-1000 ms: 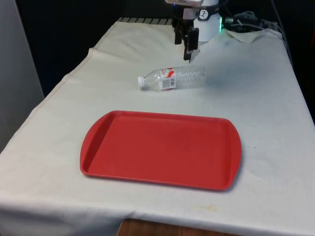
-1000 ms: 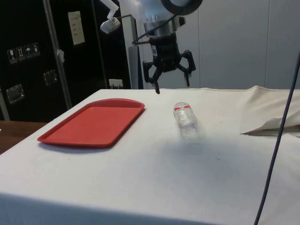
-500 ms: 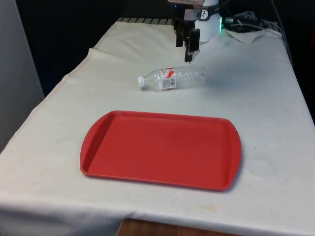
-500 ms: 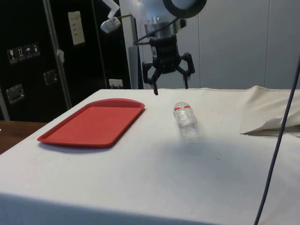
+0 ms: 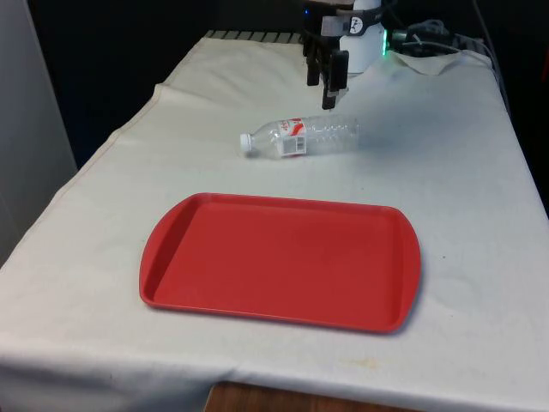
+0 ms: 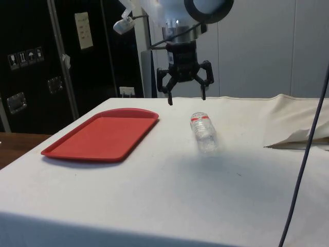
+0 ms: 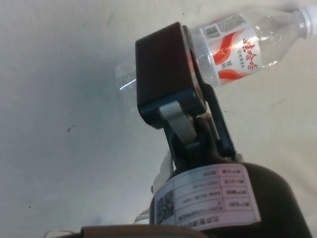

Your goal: Place the bottle upright on the tray.

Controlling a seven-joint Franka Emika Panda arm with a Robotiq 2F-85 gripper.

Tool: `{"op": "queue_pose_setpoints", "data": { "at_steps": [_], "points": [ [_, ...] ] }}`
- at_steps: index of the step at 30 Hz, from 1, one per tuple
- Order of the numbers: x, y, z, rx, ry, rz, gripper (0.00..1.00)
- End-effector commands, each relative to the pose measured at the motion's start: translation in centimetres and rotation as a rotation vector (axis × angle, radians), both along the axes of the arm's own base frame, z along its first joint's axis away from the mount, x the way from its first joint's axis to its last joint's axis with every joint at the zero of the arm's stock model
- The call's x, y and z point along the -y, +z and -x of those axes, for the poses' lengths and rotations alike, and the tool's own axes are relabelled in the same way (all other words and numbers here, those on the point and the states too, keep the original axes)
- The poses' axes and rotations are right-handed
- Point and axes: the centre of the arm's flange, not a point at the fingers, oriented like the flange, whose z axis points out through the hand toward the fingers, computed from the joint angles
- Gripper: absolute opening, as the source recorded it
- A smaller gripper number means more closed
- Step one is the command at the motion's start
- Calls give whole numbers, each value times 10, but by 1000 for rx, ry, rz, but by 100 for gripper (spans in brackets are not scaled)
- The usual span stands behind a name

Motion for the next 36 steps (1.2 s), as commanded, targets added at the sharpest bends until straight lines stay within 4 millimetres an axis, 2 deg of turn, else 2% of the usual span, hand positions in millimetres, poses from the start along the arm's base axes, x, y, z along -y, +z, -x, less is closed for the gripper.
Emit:
{"op": "queue_pose_setpoints", "data": {
  "at_steps": [1, 11, 27, 36],
  "points": [
    [-1, 0, 0, 3, -1, 1, 100],
    [10, -4, 6, 3, -4, -9, 100],
    [52, -12, 10, -21, -18, -51, 100],
    [54, -12, 8, -31, -18, -44, 100]
  ]
}}
